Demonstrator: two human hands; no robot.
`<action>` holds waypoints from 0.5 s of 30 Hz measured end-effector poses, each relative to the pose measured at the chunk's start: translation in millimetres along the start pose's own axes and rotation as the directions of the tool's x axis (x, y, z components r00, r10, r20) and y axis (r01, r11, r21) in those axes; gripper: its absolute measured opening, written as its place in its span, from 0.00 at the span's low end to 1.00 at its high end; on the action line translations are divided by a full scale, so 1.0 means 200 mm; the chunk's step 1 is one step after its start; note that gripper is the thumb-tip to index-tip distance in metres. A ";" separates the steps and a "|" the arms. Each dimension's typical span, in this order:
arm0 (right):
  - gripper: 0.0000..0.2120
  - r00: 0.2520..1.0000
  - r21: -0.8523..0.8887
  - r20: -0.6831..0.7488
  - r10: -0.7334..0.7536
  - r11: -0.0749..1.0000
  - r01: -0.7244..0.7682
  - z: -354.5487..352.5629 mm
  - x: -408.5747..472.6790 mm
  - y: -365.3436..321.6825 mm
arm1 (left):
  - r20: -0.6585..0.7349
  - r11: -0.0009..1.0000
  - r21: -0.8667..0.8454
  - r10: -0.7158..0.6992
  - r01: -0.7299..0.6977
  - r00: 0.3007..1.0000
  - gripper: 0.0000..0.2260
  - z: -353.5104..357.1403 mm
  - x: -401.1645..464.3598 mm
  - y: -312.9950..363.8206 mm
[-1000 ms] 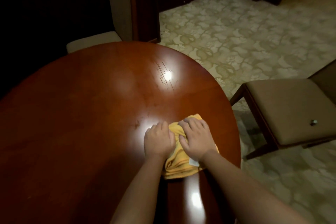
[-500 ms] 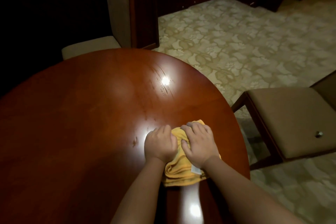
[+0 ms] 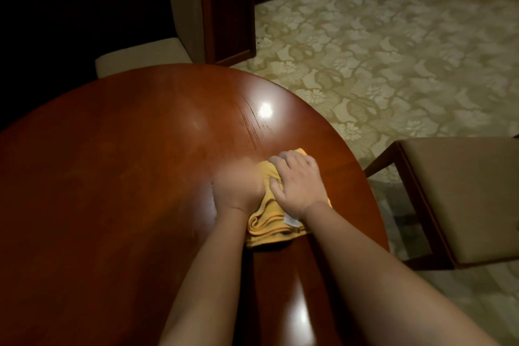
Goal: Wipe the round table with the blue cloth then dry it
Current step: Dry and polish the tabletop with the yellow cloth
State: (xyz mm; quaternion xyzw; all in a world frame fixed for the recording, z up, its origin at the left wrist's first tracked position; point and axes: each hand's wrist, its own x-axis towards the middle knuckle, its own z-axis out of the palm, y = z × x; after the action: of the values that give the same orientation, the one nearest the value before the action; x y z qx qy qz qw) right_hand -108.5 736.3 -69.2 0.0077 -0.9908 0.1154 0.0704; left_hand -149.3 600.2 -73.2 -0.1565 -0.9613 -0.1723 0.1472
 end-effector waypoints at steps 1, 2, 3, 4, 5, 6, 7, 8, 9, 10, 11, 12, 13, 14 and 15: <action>0.21 1.000 -0.007 0.005 0.000 1.000 0.000 -0.01 -0.03 -0.01 | 0.007 1.000 0.002 -0.005 0.005 1.000 0.10 -0.01 -0.03 0.00; 0.21 1.000 -0.012 0.007 0.000 1.000 0.000 -0.02 -0.07 -0.02 | 0.004 1.000 0.002 -0.004 0.004 1.000 0.10 -0.03 -0.06 0.01; 0.20 1.000 -0.014 0.011 0.006 1.000 -0.006 -0.03 -0.12 -0.03 | 0.007 1.000 -0.005 0.002 -0.002 1.000 0.10 -0.05 -0.10 0.02; 0.20 1.000 -0.013 0.016 0.015 1.000 -0.015 -0.03 -0.18 -0.05 | 0.009 1.000 -0.017 0.014 -0.014 1.000 0.10 -0.07 -0.15 0.02; 0.20 1.000 -0.011 0.019 0.025 1.000 -0.025 -0.04 -0.25 -0.07 | 0.014 0.999 -0.032 0.025 -0.024 1.000 0.10 -0.09 -0.21 0.03; 0.19 0.999 -0.009 0.022 0.034 0.999 -0.034 -0.05 -0.33 -0.09 | 0.025 0.998 -0.048 0.032 -0.031 0.999 0.10 -0.12 -0.29 0.04; 0.19 0.999 -0.006 0.022 0.039 0.999 -0.039 -0.06 -0.40 -0.12 | 0.033 0.997 -0.060 0.039 -0.037 0.999 0.10 -0.14 -0.36 0.05; 0.19 0.999 -0.004 0.020 0.044 0.999 -0.043 -0.06 -0.48 -0.14 | 0.039 0.997 -0.072 0.046 -0.043 0.998 0.10 -0.17 -0.43 0.06; 0.19 0.999 -0.002 0.016 0.052 0.999 -0.052 -0.07 -0.55 -0.17 | 0.043 0.995 -0.082 0.053 -0.049 0.998 0.10 -0.20 -0.49 0.06; 0.19 0.998 -0.001 0.010 0.063 0.998 -0.063 -0.07 -0.60 -0.19 | 0.050 0.995 -0.089 0.060 -0.055 0.997 0.10 -0.22 -0.54 0.07; 0.19 0.997 -0.002 0.002 0.076 0.997 -0.076 -0.07 -0.65 -0.21 | 0.059 0.994 -0.094 0.066 -0.060 0.996 0.09 -0.23 -0.57 0.07; 0.19 0.996 -0.002 -0.009 0.090 0.996 -0.090 -0.07 -0.68 -0.22 | 0.064 0.993 -0.098 0.070 -0.064 0.995 0.09 -0.23 -0.60 0.06; 0.19 0.995 -0.002 -0.020 0.101 0.995 -0.101 -0.07 -0.69 -0.23 | 0.067 0.992 -0.103 0.073 -0.066 0.995 0.09 -0.23 -0.60 0.06; 0.19 0.994 -0.002 -0.028 0.106 0.994 -0.106 -0.06 -0.70 -0.23 | 0.069 0.991 -0.112 0.077 -0.069 0.995 0.09 -0.23 -0.60 0.06; 0.20 0.994 -0.002 -0.031 0.108 0.994 -0.108 -0.06 -0.69 -0.22 | 0.067 0.990 -0.121 0.080 -0.072 0.995 0.08 -0.21 -0.59 0.05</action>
State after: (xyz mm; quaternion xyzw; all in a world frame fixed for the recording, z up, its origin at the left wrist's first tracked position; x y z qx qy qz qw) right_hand 31.1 695.3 -67.6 -0.0479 -0.9887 0.1176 0.0794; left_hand -28.6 563.6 -71.5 -0.2075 -0.9474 -0.2174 0.1097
